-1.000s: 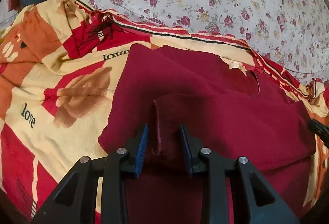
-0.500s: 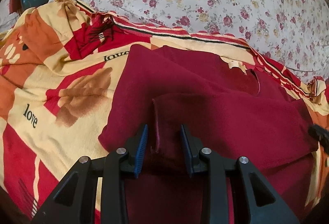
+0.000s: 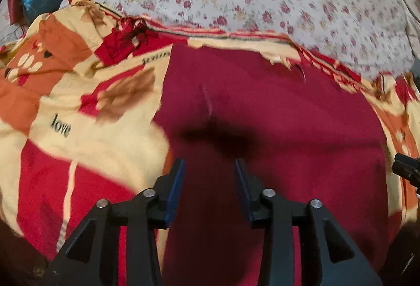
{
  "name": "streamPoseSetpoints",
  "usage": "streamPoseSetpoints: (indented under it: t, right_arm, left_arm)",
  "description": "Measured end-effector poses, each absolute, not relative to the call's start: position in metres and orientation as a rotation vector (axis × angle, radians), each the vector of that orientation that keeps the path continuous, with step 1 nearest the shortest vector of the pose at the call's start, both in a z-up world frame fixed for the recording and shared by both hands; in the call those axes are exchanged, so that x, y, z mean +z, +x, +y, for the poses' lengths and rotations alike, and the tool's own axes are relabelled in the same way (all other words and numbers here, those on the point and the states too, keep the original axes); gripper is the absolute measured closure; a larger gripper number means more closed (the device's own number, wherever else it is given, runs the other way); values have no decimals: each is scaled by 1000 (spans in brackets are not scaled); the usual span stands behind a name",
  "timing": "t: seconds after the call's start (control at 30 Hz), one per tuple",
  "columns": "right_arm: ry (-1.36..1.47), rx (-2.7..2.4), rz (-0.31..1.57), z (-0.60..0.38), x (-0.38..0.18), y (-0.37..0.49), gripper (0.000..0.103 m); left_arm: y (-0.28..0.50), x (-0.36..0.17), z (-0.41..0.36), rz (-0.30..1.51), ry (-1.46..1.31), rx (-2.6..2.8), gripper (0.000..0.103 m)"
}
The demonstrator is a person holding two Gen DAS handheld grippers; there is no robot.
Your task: Fold small clothes
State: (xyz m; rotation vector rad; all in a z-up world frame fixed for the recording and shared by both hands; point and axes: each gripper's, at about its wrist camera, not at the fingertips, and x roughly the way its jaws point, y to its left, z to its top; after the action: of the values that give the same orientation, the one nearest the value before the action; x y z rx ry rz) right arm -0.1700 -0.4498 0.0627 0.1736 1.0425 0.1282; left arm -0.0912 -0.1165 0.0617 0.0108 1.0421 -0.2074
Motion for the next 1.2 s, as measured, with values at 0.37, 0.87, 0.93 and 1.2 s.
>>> streamPoseSetpoints:
  t: [0.37,0.87,0.93,1.2]
  right_arm:
    - [179,297,1167,-424,39,-284,36]
    - [207,333,1267,-414,1,-325,36]
    - [199,355,1271,-408,1,-327,36]
    - [179,421,1267,-392,4,-324,36]
  left_arm:
    - [-180,46,-67,1178,-53,-252,83]
    - [-244,5,-57,1345,-68,-221,83]
    - [-247,4,-60,1339,-54,-221,83]
    - [-244,-7,-73,1369,-61,-250,83]
